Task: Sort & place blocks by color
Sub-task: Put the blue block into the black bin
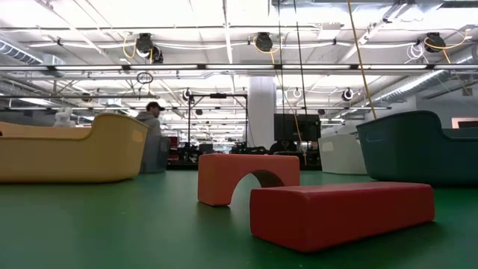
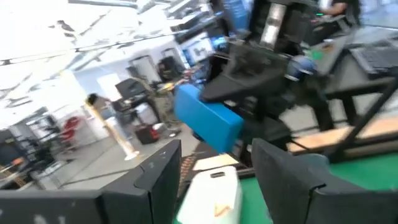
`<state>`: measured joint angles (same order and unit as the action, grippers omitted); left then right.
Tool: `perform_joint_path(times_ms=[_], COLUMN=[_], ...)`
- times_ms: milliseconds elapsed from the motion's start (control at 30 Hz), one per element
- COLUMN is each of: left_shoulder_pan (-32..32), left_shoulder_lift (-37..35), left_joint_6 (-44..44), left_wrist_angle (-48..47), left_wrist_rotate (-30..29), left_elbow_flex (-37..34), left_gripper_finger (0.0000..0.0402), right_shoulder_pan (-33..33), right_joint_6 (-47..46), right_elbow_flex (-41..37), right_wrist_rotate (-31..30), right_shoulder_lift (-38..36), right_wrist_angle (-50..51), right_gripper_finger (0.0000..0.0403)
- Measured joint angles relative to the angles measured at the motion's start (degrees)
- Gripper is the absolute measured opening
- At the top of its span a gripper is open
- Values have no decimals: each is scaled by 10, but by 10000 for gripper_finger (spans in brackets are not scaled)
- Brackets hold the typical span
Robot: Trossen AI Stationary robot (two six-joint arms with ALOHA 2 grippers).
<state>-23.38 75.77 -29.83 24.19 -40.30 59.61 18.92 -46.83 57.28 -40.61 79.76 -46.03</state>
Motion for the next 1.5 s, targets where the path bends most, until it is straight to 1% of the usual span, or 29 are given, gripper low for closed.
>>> perform_joint_path(times_ms=[200,267,367,567,700,833,967,1033,1167,1300,1400,1500], left_shoulder_pan=[24,30,42,70,86,89,91,96,108,119,126,129], left_shoulder_lift=[0,0,0,0,0,0,0,0,0,0,0,0], left_joint_6=[-32,-33,-34,-33,-26,-27,-27,-26,-22,7,20,19], left_wrist_angle=[25,26,26,29,28,27,26,26,28,28,27,24], left_wrist_rotate=[-2,0,0,2,2,3,4,4,4,4,8,15], left_elbow_flex=[0,0,0,0,0,0,0,0,0,0,0,0], left_gripper_finger=[195,195,195,195,195,195,195,195,195,195,181,142], right_shoulder_pan=[-38,-51,-66,-86,-92,-103,-109,-110,-110,-108,-106,-107], right_joint_6=[14,24,22,4,15,29,26,22,21,21,21,21], right_elbow_flex=[0,0,0,15,37,54,72,77,78,79,79,79], right_wrist_rotate=[4,18,33,32,33,34,59,60,62,64,62,62], right_shoulder_lift=[30,40,46,70,86,92,92,92,92,92,92,92], right_wrist_angle=[-76,-107,-127,-130,-128,-128,-89,-68,-65,-57,-50,-47], right_gripper_finger=[109,109,109,109,109,109,109,109,109,109,109,109])
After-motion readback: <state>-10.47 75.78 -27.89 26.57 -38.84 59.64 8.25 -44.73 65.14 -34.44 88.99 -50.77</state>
